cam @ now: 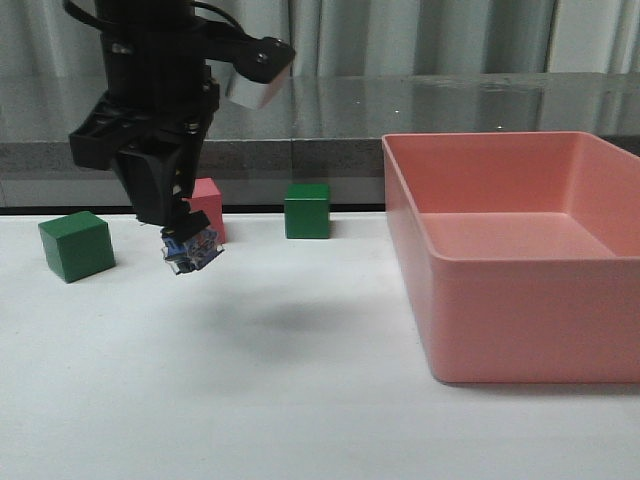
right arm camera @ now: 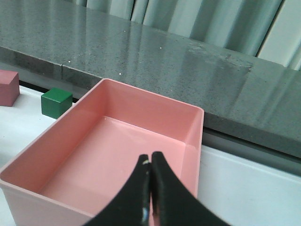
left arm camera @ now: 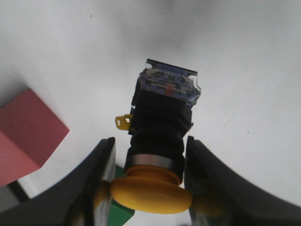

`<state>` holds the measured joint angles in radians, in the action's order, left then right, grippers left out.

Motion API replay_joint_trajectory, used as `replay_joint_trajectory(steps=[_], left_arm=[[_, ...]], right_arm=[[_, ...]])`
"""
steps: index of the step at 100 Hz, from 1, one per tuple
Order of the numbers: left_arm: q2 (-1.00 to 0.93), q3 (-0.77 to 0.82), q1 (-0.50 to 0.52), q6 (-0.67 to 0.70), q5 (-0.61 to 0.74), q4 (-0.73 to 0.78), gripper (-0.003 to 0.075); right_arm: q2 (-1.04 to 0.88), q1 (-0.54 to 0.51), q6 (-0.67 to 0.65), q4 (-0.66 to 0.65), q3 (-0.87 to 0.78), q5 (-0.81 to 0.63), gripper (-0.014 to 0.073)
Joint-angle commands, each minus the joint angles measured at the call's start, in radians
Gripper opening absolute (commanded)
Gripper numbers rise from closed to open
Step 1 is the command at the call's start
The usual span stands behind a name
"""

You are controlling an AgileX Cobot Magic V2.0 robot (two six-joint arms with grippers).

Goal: Place and stand button with both arms
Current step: 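Close the left gripper on the button and lift it, then rotate the button upright and set its blue base on the table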

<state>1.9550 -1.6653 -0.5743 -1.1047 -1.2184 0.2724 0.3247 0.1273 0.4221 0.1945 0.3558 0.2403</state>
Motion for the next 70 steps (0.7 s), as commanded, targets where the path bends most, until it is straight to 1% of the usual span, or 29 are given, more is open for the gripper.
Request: replay_joint_trajectory(steps=[1, 7, 15, 70], left_arm=[[-0.057, -0.032, -0.053, 0.126, -0.057, 0.151, -0.0019], [-0.057, -0.032, -0.075, 0.146, -0.055, 0.184, -0.0019], [-0.049, -0.032, -0.09, 0.146, -0.055, 0.183, -0.0019], [0.057, -0.028, -0.091, 0.153, -0.055, 0.161, -0.0019]], right_arm=[[0.005, -0.005, -0.001, 0.008, 0.027, -0.073, -0.0113], [0.005, -0.005, -0.001, 0.008, 0.027, -0.073, -0.0113], [0.005, -0.005, -0.001, 0.008, 0.027, -0.073, -0.0113], [0.005, -0.005, -0.001, 0.008, 0.027, -0.073, -0.0113]])
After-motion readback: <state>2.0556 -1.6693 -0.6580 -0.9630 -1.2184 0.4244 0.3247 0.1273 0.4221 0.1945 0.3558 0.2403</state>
